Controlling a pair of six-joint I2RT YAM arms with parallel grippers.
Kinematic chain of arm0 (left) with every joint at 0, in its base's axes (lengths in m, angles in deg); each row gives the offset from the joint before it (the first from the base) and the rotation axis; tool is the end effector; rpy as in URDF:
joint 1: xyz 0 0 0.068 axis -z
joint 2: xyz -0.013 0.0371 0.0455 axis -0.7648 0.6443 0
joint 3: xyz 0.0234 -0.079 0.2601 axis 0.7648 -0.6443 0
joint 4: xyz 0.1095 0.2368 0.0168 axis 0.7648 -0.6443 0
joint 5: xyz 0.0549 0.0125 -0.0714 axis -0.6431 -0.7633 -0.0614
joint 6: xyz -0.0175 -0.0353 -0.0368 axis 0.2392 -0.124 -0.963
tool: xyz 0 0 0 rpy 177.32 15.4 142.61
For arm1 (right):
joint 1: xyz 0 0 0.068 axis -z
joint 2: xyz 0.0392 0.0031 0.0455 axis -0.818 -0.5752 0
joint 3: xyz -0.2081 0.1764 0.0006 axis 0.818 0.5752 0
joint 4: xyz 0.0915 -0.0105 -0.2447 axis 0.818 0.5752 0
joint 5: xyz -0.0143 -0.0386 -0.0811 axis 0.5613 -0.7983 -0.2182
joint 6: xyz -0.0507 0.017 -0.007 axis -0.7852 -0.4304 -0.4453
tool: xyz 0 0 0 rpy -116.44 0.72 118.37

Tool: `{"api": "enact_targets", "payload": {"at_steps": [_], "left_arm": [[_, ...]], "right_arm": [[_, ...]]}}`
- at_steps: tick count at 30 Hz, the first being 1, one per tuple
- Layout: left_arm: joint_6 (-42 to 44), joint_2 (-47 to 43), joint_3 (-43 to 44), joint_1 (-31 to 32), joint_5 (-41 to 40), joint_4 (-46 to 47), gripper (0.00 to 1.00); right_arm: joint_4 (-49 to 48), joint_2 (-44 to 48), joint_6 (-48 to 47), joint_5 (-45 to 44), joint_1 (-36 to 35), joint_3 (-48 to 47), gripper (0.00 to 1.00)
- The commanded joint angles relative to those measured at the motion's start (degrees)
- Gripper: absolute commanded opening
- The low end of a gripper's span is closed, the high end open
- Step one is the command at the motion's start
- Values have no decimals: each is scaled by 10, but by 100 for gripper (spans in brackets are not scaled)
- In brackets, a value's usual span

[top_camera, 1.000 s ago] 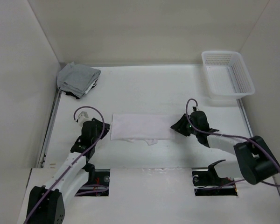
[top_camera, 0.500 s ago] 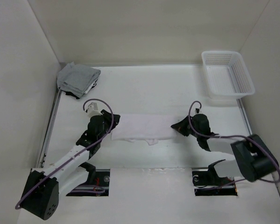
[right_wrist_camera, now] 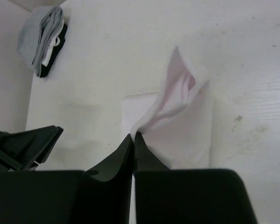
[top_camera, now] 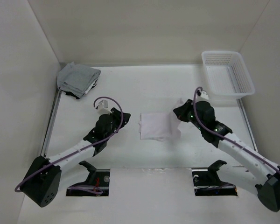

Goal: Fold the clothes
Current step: Fold the tank top

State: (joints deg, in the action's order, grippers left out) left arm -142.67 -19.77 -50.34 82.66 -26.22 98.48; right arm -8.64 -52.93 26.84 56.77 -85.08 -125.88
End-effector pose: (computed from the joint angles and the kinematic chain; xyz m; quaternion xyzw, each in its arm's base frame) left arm 0.1869 -0.1123 0.1947 -0.2189 0.7800 -0.3519 0.4689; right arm 0.1881 0.1051 0.2720 0.1128 0.8158 0.2968 0.4833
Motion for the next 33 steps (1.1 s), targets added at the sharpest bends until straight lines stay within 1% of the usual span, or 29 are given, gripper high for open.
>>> {"api": "enact_targets", "payload": {"at_steps": [1, 4, 8, 9, 12, 13, 14, 17, 20, 21, 25, 26, 28, 31, 33], "left_arm": [[-6, -37, 15, -4, -5, 38, 30], [-6, -74, -3, -15, -2, 28, 31], [-6, -124, -28, -37, 6, 6, 32], [-6, -137, -34, -45, 10, 1, 32], [-7, -166, -47, -71, 22, -10, 32], [-7, -172, -50, -81, 28, -12, 32], [-7, -175, -50, -91, 34, -14, 32], [-7, -169, -50, -115, 51, -13, 32], [-6, -145, -40, -125, 60, 1, 33], [-3, -132, -36, -123, 60, 11, 33], [1, -61, -15, -95, 57, 55, 33], [2, -42, -8, -84, 54, 66, 33], [13, 0, 7, -62, 52, 82, 34], [35, 55, 22, -33, 33, 85, 37], [47, 76, 27, -25, 17, 80, 39]], "right_arm": [[68, -69, -54, -66, -66, -89, 4], [88, -161, -60, -85, -118, -152, 6], [97, -276, -41, -96, -176, -208, 10], [95, -306, -34, -98, -189, -221, 13], [78, -382, -7, -96, -220, -258, 30], [68, -397, 0, -91, -233, -270, 36], [60, -408, 3, -86, -247, -283, 37], [35, -407, -4, -67, -271, -295, 39], [6, -363, -6, -72, -268, -250, 40], [-5, -347, -5, -74, -254, -227, 39], [-16, -332, -14, -52, -203, -172, 11], [-21, -331, -19, -47, -197, -160, 5], [-44, -300, -25, -57, -188, -126, 0], [-113, -212, -25, -72, -164, -42, 0], [-155, -152, -19, -82, -141, 20, 1]]}}
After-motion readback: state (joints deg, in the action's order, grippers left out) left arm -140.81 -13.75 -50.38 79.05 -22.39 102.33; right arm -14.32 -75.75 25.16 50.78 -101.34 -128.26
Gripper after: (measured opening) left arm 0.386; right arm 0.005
